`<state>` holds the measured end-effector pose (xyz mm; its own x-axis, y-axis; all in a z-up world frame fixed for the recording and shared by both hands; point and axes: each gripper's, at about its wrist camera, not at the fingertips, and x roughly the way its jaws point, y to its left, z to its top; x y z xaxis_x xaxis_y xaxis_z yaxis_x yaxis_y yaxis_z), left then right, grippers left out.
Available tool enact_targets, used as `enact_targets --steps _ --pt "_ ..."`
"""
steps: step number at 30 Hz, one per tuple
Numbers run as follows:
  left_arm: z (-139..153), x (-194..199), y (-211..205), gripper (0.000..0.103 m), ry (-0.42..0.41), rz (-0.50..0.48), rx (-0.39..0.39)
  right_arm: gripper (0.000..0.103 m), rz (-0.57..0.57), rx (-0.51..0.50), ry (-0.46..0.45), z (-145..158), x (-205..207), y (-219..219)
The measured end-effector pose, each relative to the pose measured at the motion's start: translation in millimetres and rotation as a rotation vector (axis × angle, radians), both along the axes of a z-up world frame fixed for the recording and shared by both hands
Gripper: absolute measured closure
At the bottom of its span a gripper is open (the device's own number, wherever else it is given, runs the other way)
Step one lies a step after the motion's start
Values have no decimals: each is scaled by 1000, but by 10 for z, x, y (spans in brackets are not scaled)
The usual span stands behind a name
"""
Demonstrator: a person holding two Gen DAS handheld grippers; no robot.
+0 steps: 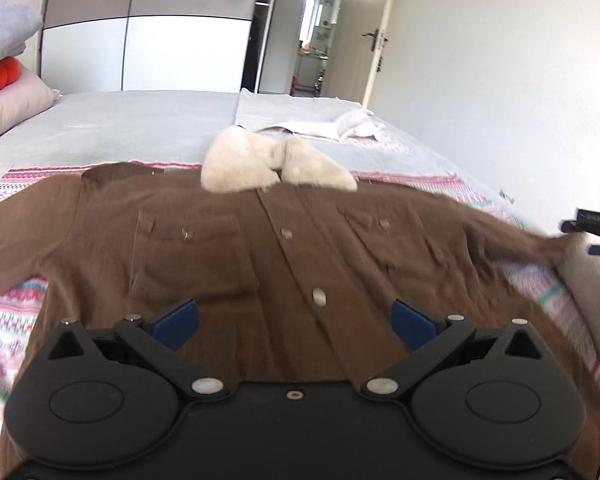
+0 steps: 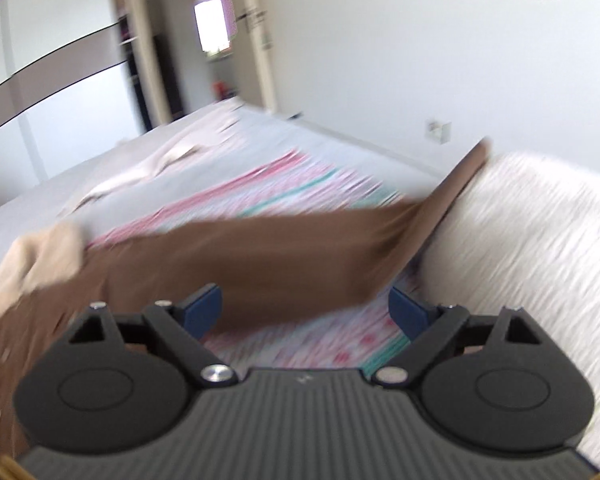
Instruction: Fold large clothes
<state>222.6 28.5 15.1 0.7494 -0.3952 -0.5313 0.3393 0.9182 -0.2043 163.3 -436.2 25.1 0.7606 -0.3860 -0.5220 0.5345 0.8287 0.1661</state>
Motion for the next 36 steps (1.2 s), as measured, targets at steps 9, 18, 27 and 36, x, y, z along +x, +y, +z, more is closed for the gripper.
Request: enact_targets --steps 9,18,27,36 --pt "-144 804 -93 0 27 151 -49 19 -273 -109 117 -20 605 -739" --pt "-750 1360 18 0 46 286 -111 98 -261 -275 268 -424 1077 -950" --pt "-753 1398 263 0 79 160 -251 99 -90 -385 29 395 1157 -206" --pt "-561 1376 587 0 76 163 -317 99 263 -390 -207 1275 1407 1069"
